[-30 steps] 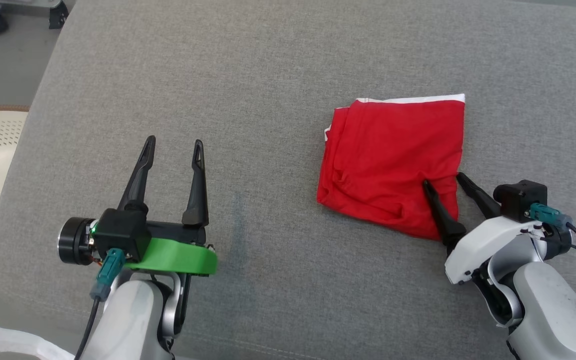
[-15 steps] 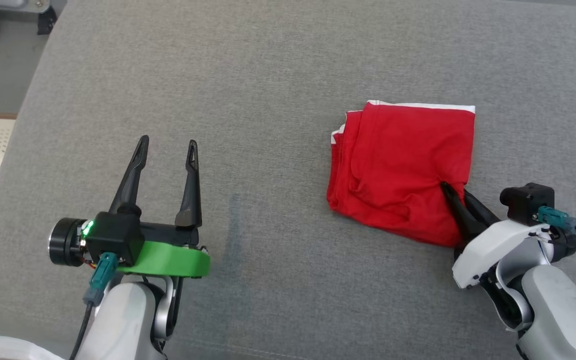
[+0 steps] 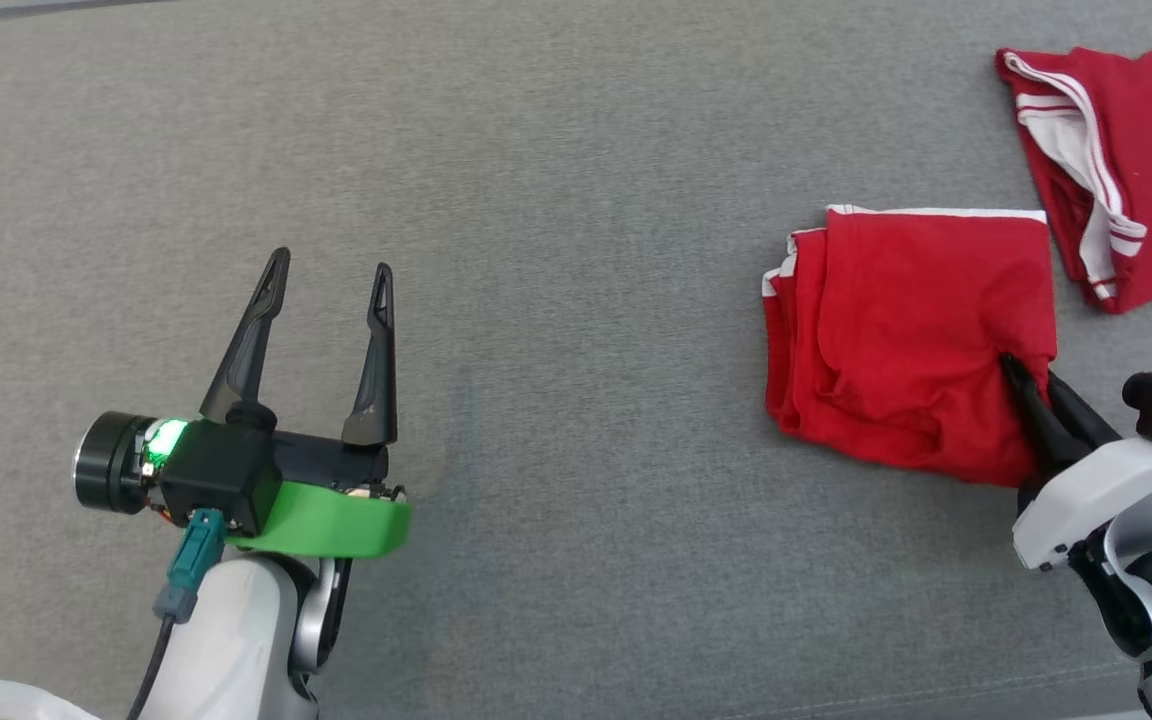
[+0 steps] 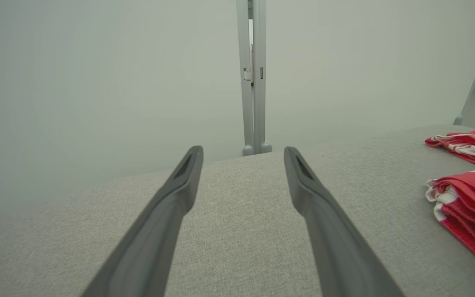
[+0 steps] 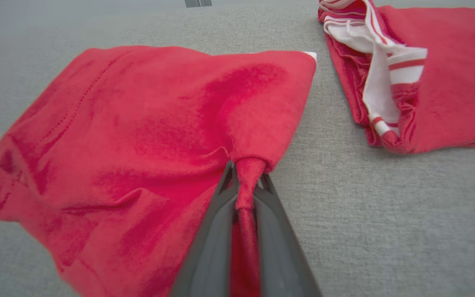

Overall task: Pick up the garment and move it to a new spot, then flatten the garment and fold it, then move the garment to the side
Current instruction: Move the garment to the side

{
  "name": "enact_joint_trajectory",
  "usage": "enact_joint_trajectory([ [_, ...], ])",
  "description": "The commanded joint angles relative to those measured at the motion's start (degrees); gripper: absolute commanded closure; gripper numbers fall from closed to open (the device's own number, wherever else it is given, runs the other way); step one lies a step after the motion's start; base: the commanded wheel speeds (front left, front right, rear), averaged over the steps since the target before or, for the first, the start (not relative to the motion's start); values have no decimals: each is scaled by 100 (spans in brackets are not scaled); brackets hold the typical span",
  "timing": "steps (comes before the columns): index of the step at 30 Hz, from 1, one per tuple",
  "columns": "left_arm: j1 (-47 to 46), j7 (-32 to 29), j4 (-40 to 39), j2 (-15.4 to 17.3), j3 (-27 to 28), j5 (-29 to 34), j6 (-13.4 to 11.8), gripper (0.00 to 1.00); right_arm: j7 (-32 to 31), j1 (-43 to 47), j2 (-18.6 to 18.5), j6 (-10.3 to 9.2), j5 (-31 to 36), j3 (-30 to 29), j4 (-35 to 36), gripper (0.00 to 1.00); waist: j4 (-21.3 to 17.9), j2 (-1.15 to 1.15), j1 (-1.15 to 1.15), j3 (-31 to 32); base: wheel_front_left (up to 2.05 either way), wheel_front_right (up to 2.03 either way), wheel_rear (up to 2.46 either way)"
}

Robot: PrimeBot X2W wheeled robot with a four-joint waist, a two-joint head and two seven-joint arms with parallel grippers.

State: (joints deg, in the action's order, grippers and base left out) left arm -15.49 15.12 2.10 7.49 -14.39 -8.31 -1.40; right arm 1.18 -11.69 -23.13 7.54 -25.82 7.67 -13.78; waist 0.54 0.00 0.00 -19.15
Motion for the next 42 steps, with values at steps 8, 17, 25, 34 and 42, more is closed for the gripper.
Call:
enact_joint_trajectory([
  [8, -384, 0, -68, 69, -67, 133, 78, 0, -7, -1252, -557, -11, 21, 644, 40, 100, -850, 0, 0, -617, 0, 0, 0],
  [17, -883, 0, -102, 24, -290, 277, 188, 0, -56, -2944, -1660, -12, -152, 1045, -610, 100, -553, 0, 0, -1306, 0, 0, 0],
  [25, -1245, 0, -145, 58, -404, 414, 242, 0, -1, -3401, -2228, -13, -390, 408, -2038, 100, -329, 0, 0, -1688, 0, 0, 0],
  [34, -1223, 0, -63, 162, -414, 433, 197, 0, 783, -3600, -1861, -12, -181, -161, -3242, 0, -447, 0, 0, -1610, 0, 0, 0],
  [42, -834, -29, 114, 242, -368, 304, 119, 0, 1391, -2817, -1151, -11, -52, -584, -2904, 0, -656, 0, 0, -964, 0, 0, 0],
])
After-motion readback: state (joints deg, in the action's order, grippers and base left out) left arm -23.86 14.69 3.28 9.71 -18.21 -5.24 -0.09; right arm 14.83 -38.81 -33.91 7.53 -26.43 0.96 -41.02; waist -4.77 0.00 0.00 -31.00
